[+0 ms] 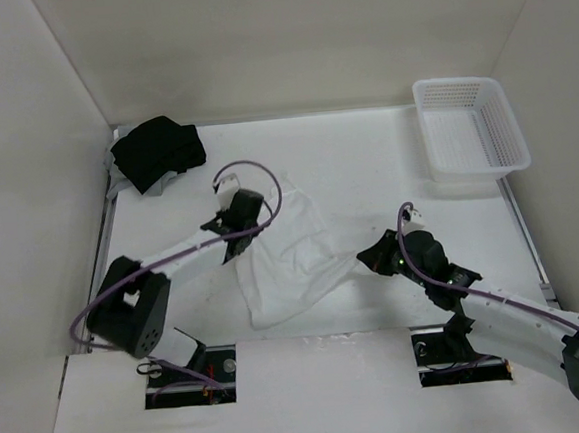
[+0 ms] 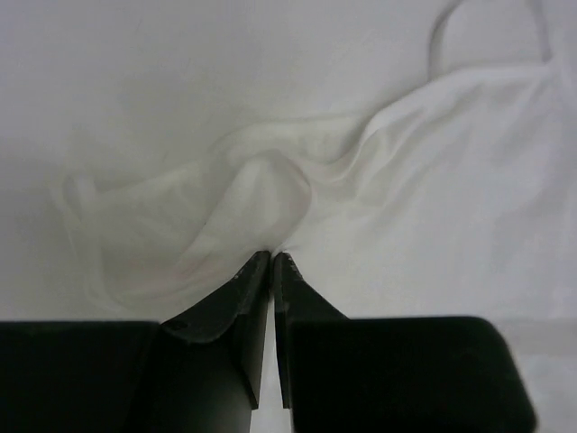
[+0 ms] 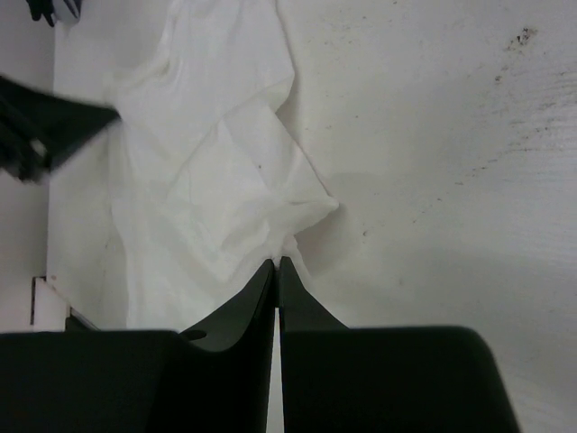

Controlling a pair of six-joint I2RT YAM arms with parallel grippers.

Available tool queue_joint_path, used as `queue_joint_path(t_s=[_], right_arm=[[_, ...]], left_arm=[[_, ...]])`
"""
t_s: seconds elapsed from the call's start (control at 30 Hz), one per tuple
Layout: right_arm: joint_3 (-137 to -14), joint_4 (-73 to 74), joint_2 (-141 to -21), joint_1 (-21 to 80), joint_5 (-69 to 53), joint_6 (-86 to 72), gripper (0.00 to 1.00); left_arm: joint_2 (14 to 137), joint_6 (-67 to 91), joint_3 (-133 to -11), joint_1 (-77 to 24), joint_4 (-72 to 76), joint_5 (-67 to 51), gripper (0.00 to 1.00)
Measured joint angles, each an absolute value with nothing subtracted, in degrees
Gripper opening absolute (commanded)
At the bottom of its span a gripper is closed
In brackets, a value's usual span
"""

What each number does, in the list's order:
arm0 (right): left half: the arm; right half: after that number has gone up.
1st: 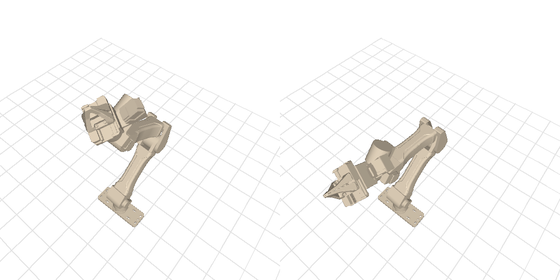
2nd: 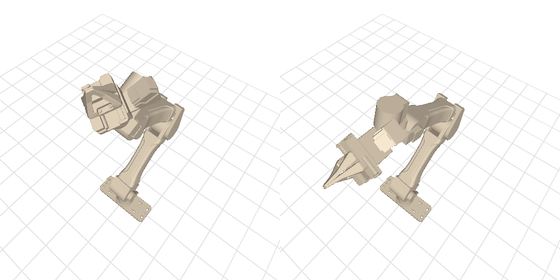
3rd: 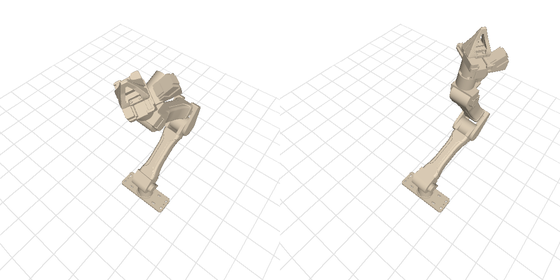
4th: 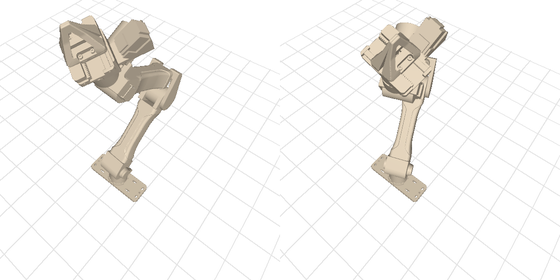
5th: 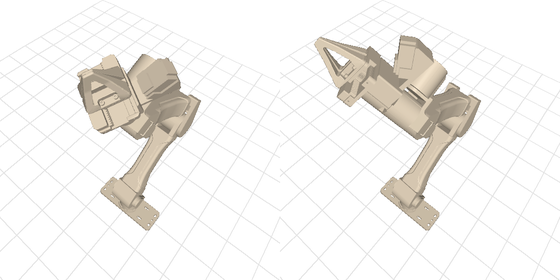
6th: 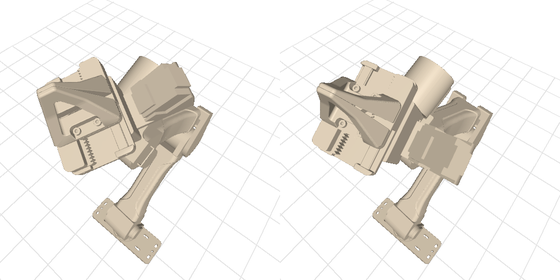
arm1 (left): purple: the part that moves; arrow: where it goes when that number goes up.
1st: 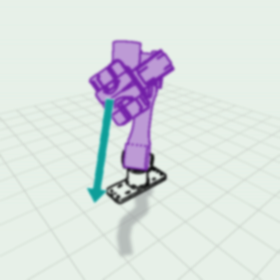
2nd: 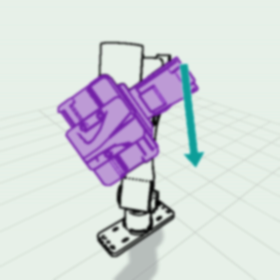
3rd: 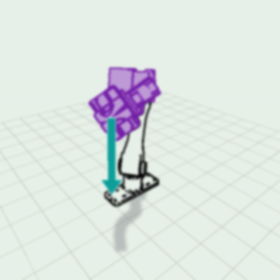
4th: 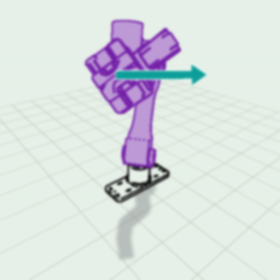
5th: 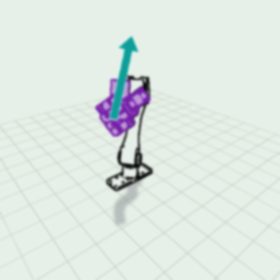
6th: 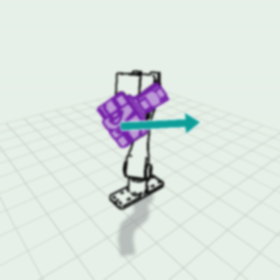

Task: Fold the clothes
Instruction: Flatten the tank top out

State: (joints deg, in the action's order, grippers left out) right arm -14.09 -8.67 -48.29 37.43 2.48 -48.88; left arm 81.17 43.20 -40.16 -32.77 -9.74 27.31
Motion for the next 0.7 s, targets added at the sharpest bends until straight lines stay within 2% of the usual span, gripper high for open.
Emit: queue_joint_path(t_s=[0.1,0.2,0.27,0.37,0.4,0.53,0.7], right_arm=[[-14.1,-8.6,-49.5,37.3,2.4,-48.9,0.05],[-14.2,-8.6,-49.5,37.5,2.5,-49.0,0.05],[-14.4,-8.6,-49.3,37.6,2.8,-49.1,0.05],[-14.8,-8.2,-49.0,37.6,3.2,-49.1,0.05],[-15.0,-8.1,-48.9,37.6,3.3,-49.1,0.05],[-15.1,-7.9,-48.0,37.6,3.7,-49.3,0.05],[-15.1,-7.6,-47.2,37.6,4.1,-49.3,0.05]], left_arm=[[91.4,37.8,-53.2,-31.3,-3.4,27.2,0.06],[99.8,34.2,-63.5,-30.8,1.7,26.3,0.14],[103.7,32.4,-67.7,-30.7,2.8,25.1,0.29],[108.0,30.7,-71.4,-30.8,3.7,23.7,0.6],[108.5,30.4,-71.5,-30.8,3.6,23.4,0.64],[105.4,30.2,-67.0,-31.7,4.5,24.1,0.64],[86.1,31.7,-48.1,-35.2,6.2,26.4,0.5]])
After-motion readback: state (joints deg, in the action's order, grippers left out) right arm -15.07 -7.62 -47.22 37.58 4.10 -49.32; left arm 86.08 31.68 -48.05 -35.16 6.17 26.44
